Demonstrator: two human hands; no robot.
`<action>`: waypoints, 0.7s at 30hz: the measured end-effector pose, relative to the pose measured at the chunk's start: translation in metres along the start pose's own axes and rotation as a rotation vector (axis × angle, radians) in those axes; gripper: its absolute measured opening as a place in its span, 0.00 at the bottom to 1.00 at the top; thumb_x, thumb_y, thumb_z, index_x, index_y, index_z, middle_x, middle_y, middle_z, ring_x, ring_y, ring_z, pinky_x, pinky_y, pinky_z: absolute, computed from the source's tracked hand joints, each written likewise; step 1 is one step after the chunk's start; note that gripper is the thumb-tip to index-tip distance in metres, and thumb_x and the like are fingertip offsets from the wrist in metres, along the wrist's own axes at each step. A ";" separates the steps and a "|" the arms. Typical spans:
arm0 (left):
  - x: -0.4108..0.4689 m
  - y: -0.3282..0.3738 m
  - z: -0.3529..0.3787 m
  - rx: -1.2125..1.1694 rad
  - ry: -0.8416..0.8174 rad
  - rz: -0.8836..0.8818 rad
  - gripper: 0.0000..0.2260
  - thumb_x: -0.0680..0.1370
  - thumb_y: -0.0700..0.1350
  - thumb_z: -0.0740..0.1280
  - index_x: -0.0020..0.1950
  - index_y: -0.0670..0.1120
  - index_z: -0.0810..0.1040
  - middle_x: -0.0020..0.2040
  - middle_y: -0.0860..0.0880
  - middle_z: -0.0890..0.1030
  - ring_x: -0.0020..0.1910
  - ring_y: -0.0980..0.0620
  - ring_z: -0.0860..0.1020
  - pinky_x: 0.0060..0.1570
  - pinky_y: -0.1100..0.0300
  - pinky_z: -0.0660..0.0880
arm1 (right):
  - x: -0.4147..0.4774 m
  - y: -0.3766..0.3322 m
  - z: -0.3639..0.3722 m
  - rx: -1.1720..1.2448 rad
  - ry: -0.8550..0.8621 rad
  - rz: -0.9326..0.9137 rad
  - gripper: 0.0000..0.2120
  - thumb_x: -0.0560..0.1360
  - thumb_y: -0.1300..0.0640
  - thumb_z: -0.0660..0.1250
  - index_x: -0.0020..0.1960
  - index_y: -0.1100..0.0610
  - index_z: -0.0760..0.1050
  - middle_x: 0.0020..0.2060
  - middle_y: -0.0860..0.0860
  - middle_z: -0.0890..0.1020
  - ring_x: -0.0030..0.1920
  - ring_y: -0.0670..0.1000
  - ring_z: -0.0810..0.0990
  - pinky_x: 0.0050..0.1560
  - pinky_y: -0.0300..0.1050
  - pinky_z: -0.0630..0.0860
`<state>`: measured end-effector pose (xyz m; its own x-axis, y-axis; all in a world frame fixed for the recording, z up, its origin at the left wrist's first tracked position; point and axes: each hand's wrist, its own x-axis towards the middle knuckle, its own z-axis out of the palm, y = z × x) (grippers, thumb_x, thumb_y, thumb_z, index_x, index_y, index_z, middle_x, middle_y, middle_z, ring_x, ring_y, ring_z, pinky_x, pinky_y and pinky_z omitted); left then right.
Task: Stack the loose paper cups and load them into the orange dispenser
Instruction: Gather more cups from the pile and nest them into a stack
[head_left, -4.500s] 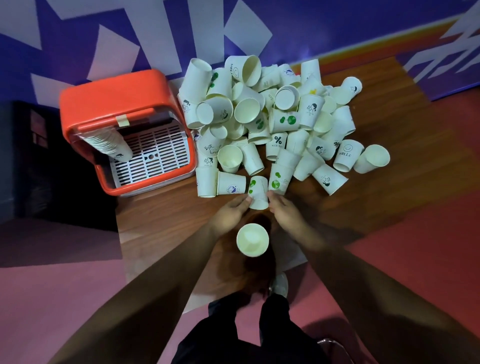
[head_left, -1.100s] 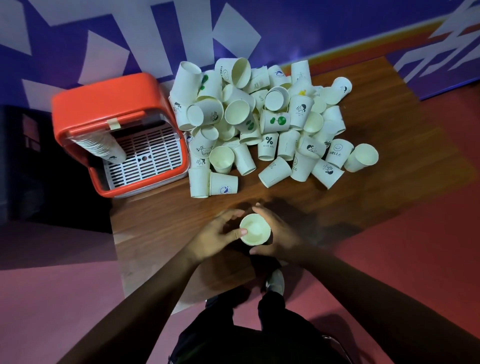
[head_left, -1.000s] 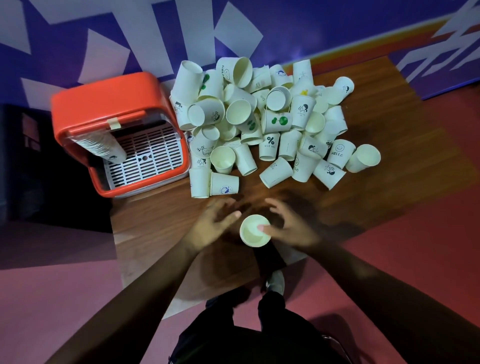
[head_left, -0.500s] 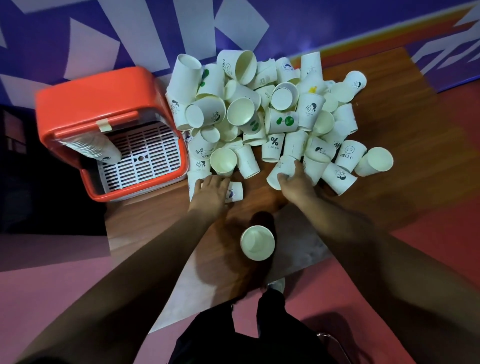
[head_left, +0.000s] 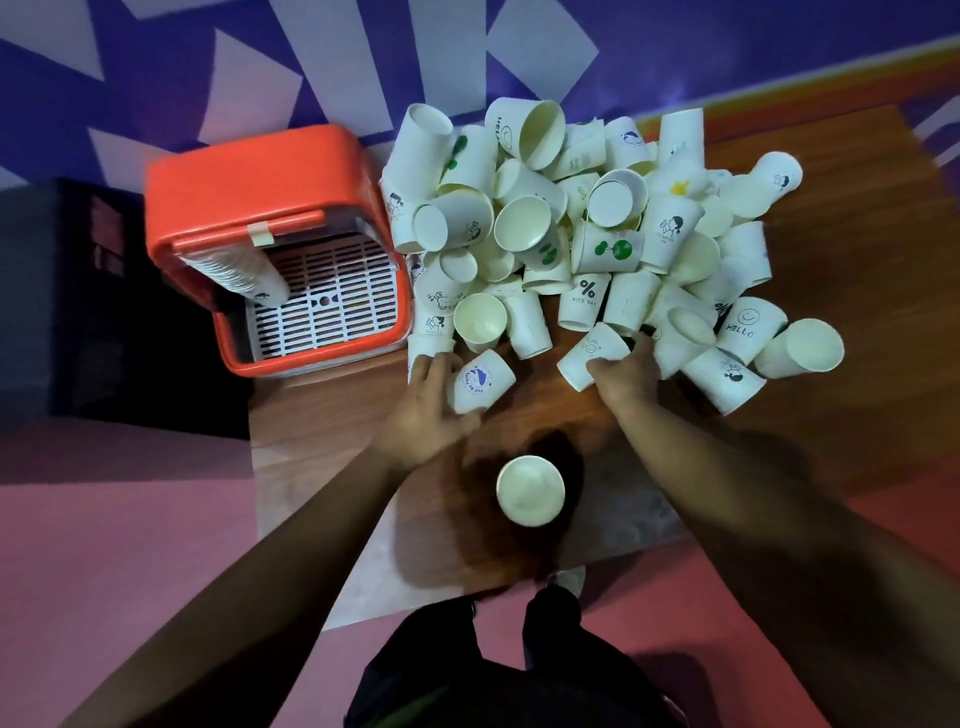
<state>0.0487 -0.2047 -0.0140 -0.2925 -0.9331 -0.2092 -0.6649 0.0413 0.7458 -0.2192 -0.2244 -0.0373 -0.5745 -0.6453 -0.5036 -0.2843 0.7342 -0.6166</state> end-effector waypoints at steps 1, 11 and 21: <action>-0.004 0.004 -0.004 -0.111 0.016 -0.043 0.25 0.69 0.50 0.76 0.63 0.50 0.70 0.58 0.49 0.69 0.54 0.55 0.72 0.53 0.58 0.74 | -0.002 -0.001 -0.002 -0.003 -0.034 -0.017 0.21 0.74 0.59 0.67 0.65 0.62 0.70 0.57 0.56 0.78 0.56 0.56 0.79 0.46 0.39 0.70; -0.066 0.057 -0.018 -0.589 0.003 -0.076 0.23 0.72 0.44 0.76 0.61 0.49 0.68 0.56 0.48 0.78 0.54 0.56 0.79 0.52 0.53 0.81 | -0.032 0.019 -0.044 0.363 -0.236 0.016 0.06 0.76 0.53 0.69 0.41 0.51 0.78 0.40 0.52 0.81 0.46 0.56 0.81 0.56 0.56 0.79; -0.099 0.074 0.027 0.139 -0.010 0.283 0.29 0.72 0.56 0.72 0.72 0.54 0.70 0.55 0.52 0.71 0.54 0.55 0.70 0.57 0.60 0.68 | -0.067 0.036 -0.095 0.429 -0.320 -0.094 0.16 0.75 0.55 0.71 0.62 0.57 0.77 0.56 0.51 0.80 0.56 0.51 0.80 0.56 0.49 0.79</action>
<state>0.0100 -0.0994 0.0444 -0.4856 -0.8741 -0.0119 -0.6434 0.3482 0.6818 -0.2634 -0.1345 0.0318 -0.2806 -0.7849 -0.5524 0.0542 0.5617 -0.8256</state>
